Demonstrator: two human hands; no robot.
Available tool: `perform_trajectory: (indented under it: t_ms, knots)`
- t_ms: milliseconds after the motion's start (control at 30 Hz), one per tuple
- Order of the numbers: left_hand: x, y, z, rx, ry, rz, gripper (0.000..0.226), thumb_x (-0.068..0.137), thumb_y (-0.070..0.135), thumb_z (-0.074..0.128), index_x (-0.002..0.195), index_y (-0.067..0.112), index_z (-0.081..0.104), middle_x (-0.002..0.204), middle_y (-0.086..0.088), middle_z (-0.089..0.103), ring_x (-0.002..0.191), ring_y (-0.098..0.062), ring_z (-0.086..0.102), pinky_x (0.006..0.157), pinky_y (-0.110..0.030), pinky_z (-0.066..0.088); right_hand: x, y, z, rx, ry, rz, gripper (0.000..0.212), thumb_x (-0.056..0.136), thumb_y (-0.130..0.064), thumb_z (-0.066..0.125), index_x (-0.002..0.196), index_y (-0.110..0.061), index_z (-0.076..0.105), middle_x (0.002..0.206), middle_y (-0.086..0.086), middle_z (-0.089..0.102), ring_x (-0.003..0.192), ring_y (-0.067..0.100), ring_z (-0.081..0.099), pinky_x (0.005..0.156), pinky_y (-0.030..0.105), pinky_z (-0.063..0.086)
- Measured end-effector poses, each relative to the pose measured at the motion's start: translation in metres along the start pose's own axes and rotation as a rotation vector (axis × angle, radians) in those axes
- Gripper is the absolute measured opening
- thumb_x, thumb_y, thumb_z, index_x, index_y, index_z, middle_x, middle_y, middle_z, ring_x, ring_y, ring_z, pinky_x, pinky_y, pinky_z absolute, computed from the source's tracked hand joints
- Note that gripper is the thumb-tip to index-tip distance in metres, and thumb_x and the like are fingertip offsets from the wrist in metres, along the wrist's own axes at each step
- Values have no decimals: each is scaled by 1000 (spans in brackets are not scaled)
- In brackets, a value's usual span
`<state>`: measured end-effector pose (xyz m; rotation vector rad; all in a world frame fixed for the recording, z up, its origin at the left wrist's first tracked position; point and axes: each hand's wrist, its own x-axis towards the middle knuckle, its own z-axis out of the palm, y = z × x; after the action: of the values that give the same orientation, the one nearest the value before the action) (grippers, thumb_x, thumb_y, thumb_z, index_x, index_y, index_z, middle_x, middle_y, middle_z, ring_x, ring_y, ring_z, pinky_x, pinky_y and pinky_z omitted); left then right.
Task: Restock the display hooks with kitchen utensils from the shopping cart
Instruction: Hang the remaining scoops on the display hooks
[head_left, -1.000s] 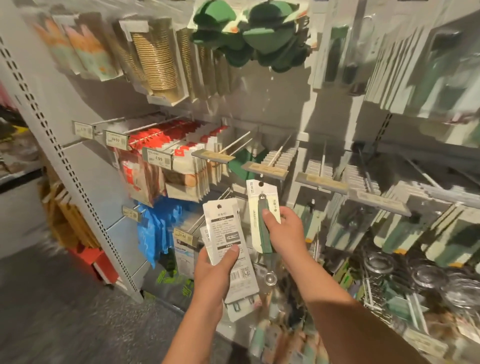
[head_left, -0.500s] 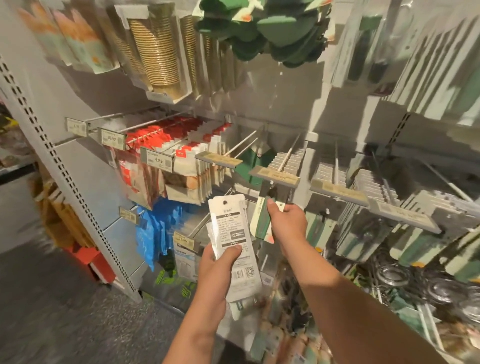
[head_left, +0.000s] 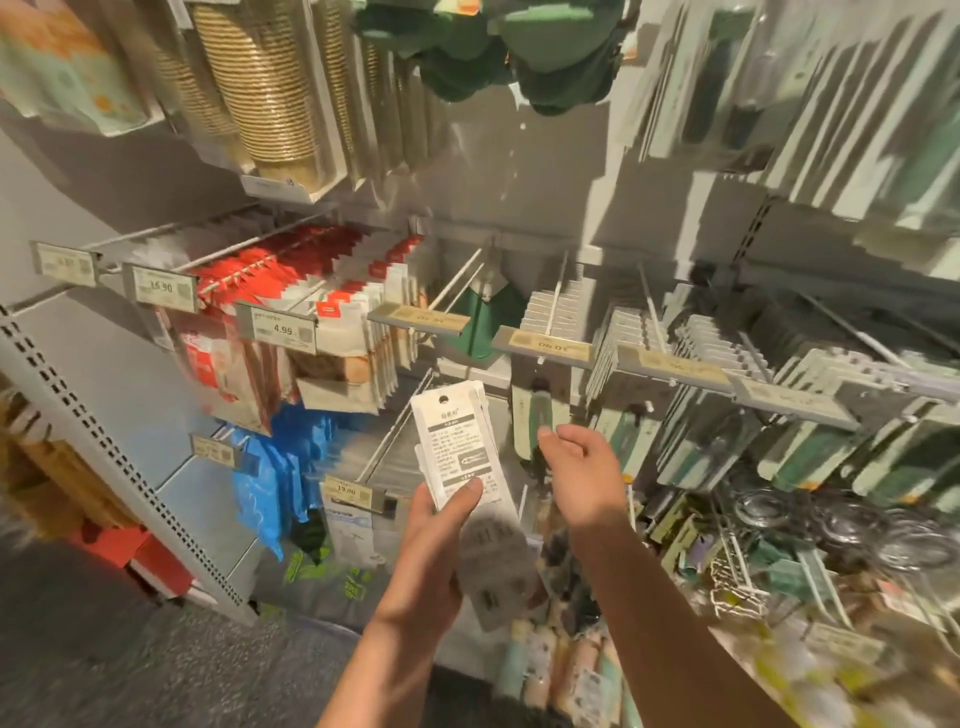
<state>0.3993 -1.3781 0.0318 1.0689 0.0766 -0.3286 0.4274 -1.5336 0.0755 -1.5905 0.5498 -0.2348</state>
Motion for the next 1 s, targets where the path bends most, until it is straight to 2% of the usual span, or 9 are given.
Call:
perform_trajectory:
  t_ms: [133,267,400,467,533,600,700,867,1000]
  knots:
    - [4,0,13,35,-73,66,55,84,32,75,132,10,60,109,-22,71,91,-36,72,73,-47,60,-28,-4,-6,23,-87,-92,6,98,-18,69,102,-15,72,92,6,74,81,19,69,71,32,55]
    - [4,-2,19,38,-98,91,68,83,58,70,133,12,65,126,-27,68,109,-49,68,91,-61,57,-54,3,-7,-150,-98,-208,18,102,-19,60,101,-20,77,94,-7,77,90,13,72,74,25,58]
    - [-3,-2,22,54,-91,59,66,89,71,50,128,21,70,125,-25,70,109,-48,69,88,-59,59,-72,7,-1,-143,-71,-169,26,102,-23,59,89,-40,74,96,-20,75,91,4,71,77,28,60]
    - [-8,-4,22,42,-99,-4,63,98,67,41,131,21,68,123,-23,72,107,-44,72,79,-52,63,-79,11,2,-133,-48,-137,21,99,-27,63,92,-46,69,96,-29,71,90,-6,69,76,19,58]
    - [-12,-6,21,61,-106,-19,61,101,59,36,135,17,64,121,-22,72,106,-42,72,76,-48,64,-83,17,2,-91,-33,-109,15,97,-32,65,110,-40,67,107,-21,73,95,-3,71,82,26,60]
    - [-17,-1,24,104,-90,3,64,98,59,40,136,14,62,122,-24,71,109,-45,70,82,-56,62,-89,21,1,-41,-30,-87,28,93,-39,68,120,-35,65,112,-14,75,98,3,72,85,34,60]
    - [-18,-9,24,192,-64,25,77,84,78,60,130,16,62,123,-17,71,114,-41,68,99,-67,51,-96,25,-3,42,-11,-58,29,80,-44,72,107,-37,64,104,-14,76,95,2,72,78,22,57]
    - [-27,-17,26,276,-69,76,45,95,52,54,120,17,64,109,-3,78,102,-26,76,85,-48,61,-100,34,-8,216,-16,73,45,89,-21,79,125,-31,54,105,-9,74,95,9,74,73,21,58]
    - [-31,-20,34,260,-53,80,25,105,36,53,120,20,66,105,-1,78,88,-15,77,65,-29,59,-94,37,-21,264,25,87,38,91,-14,74,122,-26,56,118,2,73,100,16,75,86,34,60]
